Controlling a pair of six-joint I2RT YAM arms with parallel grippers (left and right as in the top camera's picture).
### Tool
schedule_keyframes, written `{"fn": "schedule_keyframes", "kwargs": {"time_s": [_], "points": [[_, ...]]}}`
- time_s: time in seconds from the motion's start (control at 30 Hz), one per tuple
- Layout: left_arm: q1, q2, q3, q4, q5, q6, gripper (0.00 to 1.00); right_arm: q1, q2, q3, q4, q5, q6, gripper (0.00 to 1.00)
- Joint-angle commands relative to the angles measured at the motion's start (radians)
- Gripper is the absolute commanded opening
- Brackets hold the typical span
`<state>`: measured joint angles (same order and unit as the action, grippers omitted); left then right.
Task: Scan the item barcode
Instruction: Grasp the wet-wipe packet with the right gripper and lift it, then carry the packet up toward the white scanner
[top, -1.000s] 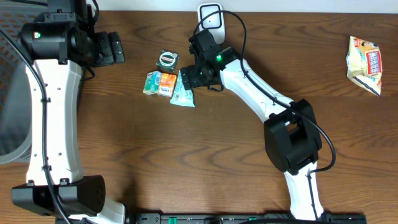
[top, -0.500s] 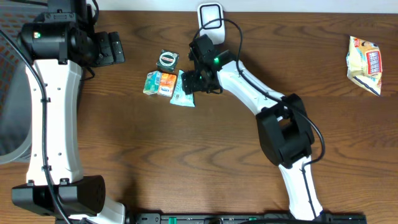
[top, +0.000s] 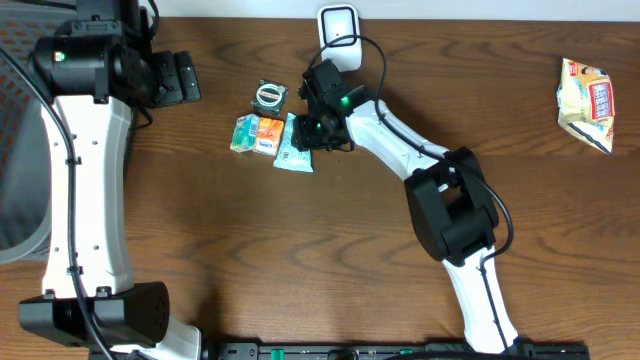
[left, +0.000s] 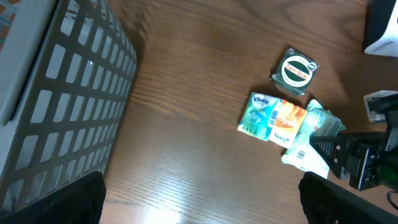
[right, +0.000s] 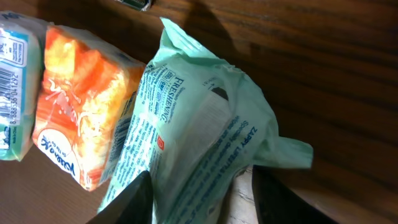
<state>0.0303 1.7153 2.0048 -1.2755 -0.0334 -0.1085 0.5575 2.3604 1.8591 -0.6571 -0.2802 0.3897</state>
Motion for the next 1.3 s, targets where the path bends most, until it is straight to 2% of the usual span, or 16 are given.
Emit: {"fn": "schedule_keyframes", "kwargs": {"time_s": [0.0, 0.17, 0.3, 0.63, 0.83, 0.97, 1.13, 1.27], "points": [[0.004, 0.004, -0.005, 0.0, -0.016, -0.009, 0.98, -0.006, 0.028, 0.01, 0.016, 0.003, 0.007, 0.43], [0.004, 0.004, -0.005, 0.0, -0.016, -0.009, 0.98, -0.008, 0.031, 0.01, 0.023, -0.026, 0.006, 0.25], [0.004, 0.004, -0.005, 0.0, -0.016, -0.009, 0.98, -0.008, 0.04, 0.01, 0.019, -0.071, 0.006, 0.01], [0.004, 0.004, -0.005, 0.0, -0.016, -0.009, 0.98, -0.055, 0.008, 0.011, -0.071, -0.104, 0.001, 0.01], [0.004, 0.004, -0.005, 0.0, -0.016, -0.009, 0.98, -0.146, -0.097, 0.011, -0.124, -0.286, -0.135, 0.01], [0.004, 0.004, -0.005, 0.0, -0.016, -0.009, 0.98, -0.205, -0.153, 0.011, -0.132, -0.395, -0.151, 0.01], [0.004, 0.004, -0.005, 0.0, -0.016, -0.009, 0.98, -0.283, -0.188, 0.011, -0.137, -0.606, -0.264, 0.01], [0.004, 0.004, -0.005, 0.0, -0.016, -0.009, 0.98, -0.344, -0.193, 0.011, -0.135, -0.615, -0.275, 0.01]]}}
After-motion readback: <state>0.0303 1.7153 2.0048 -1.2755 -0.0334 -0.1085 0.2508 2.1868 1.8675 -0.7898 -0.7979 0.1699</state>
